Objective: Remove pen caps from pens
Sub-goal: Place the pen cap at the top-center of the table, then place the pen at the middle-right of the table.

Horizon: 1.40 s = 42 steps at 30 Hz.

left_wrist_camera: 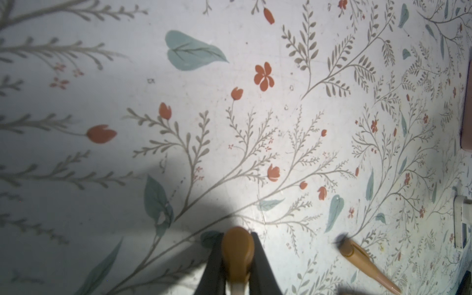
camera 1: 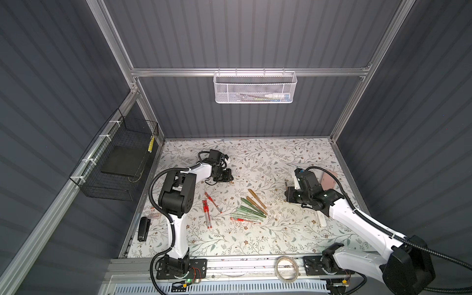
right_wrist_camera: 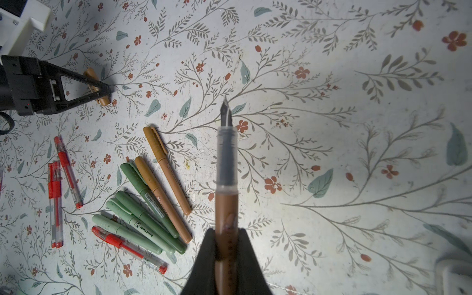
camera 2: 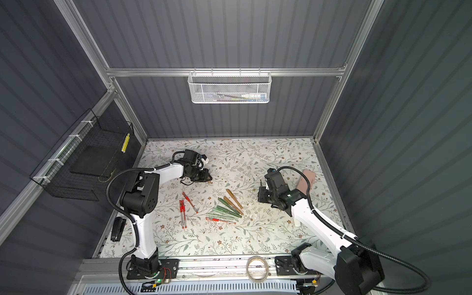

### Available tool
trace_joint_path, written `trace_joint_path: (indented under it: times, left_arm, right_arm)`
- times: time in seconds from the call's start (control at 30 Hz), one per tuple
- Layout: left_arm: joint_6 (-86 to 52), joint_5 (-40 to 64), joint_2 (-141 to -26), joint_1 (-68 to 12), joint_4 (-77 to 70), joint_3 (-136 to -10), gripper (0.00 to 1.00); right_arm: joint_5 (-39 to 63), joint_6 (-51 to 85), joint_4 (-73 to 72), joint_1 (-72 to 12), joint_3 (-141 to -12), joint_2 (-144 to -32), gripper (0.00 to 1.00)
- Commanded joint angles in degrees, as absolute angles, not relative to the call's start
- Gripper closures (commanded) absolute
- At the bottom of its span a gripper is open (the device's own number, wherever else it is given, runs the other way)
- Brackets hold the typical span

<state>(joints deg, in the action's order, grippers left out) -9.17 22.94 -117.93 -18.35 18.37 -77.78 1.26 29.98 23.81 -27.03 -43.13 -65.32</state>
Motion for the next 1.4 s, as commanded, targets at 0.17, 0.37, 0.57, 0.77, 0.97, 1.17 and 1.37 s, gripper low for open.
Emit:
trace_joint_path:
  times: [0.17, 0.37, 0.57, 0.77, 0.97, 1.17, 1.37]
  left_arm:
    - [-7.78, 21.61, -119.59, -18.42, 20.48, -78.64, 0.76]
    - [-7.82, 20.83, -118.57, -18.37, 20.47, -78.4, 0.72]
    - [-8.59, 21.18, -116.48, -18.37, 20.15, -77.87, 0.64]
    - [-8.37, 19.81, -108.93, -18.37, 18.8, -75.06, 0.47]
    - [-4.0, 19.29, -96.28, -17.98, 16.28, -68.16, 0.32]
    - [-2.78, 24.2, -87.76, -11.03, 14.07, -62.93, 0.13]
    - [-8.86, 27.51, -84.04, -0.66, 8.61, -58.98, 0.0]
  right_arm:
    - [0.7, 29.36, 24.98, -26.37, -41.85, -62.23, 1.0]
    - [0.7, 28.86, 25.49, -25.96, -41.92, -61.96, 1.0]
    - [1.11, 28.07, 26.0, -25.39, -43.01, -62.43, 1.0]
    - [3.45, 24.78, 28.0, -23.29, -47.1, -67.13, 1.0]
    - [6.12, 21.94, 30.1, -19.09, -51.99, -73.16, 1.0]
    - [7.03, 19.77, 30.55, -15.78, -58.2, -81.85, 1.0]
    - [6.59, 18.47, 30.09, -13.42, -63.55, -90.88, 1.0]
